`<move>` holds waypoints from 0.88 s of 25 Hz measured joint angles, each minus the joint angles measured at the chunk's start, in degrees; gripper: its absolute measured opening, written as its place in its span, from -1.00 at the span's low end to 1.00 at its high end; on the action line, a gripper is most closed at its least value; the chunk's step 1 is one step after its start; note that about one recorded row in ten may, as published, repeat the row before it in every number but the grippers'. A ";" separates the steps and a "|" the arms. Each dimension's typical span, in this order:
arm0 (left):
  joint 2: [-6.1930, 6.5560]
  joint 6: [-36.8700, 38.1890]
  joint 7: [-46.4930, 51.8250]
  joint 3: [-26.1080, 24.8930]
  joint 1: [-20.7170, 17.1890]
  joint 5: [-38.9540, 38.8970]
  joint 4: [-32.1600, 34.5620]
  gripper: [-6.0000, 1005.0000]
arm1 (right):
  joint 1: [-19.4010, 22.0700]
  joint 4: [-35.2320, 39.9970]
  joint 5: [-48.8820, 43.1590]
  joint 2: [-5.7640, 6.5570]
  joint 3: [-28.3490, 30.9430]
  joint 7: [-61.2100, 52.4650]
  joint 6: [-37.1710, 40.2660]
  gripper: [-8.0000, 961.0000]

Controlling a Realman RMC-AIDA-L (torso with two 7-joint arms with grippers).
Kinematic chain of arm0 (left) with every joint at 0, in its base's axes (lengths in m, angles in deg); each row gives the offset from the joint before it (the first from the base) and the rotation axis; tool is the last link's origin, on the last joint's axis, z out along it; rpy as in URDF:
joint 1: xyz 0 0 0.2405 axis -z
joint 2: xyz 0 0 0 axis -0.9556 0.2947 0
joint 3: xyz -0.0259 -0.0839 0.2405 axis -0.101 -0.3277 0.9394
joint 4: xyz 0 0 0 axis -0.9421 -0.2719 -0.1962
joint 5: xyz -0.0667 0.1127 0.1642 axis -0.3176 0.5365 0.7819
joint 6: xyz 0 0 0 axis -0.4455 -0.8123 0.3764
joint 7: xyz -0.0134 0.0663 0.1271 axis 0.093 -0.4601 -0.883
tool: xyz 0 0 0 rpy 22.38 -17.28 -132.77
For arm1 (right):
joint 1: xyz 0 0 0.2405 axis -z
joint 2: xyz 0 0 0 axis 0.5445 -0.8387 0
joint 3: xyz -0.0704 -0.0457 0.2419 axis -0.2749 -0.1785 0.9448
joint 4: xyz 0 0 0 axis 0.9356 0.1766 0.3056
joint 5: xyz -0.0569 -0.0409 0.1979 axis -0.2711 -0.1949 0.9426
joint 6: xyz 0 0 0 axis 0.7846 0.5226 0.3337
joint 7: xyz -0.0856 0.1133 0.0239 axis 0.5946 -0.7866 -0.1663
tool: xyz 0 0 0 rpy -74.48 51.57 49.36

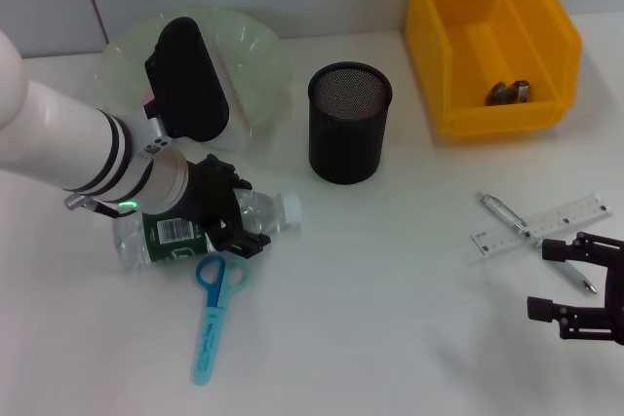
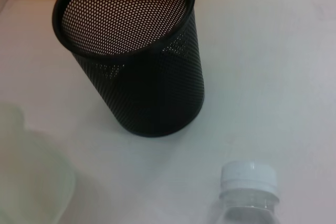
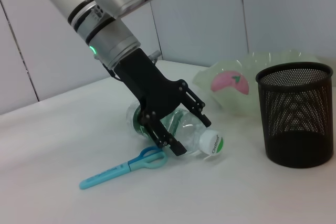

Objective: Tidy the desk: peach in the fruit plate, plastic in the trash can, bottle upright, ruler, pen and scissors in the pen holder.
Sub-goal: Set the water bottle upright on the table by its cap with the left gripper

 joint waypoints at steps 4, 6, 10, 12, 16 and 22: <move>0.01 0.35 0.24 -0.22 -0.38 -0.30 1.17 0.48 | -0.05 0.00 0.00 0.00 0.11 -0.10 0.07 0.73; 0.10 0.57 0.27 -0.24 -0.91 -1.18 2.53 0.48 | -0.05 0.00 0.00 0.00 0.11 -0.12 0.08 0.73; 0.28 0.66 0.27 -0.53 -1.47 -2.30 4.04 0.46 | -0.04 0.00 0.11 0.00 0.10 -0.14 0.07 0.73; 0.34 0.73 0.23 -0.57 -1.63 -2.51 4.38 0.45 | -0.03 0.00 0.18 0.00 0.10 -0.15 0.05 0.73; 0.37 0.76 0.20 -0.59 -2.04 -2.69 5.09 0.45 | -0.03 0.01 0.22 0.00 0.11 -0.23 0.04 0.73; 0.37 0.76 0.29 -0.69 -3.27 -3.19 7.04 0.45 | -0.05 0.34 0.26 0.00 0.18 -0.91 0.17 0.73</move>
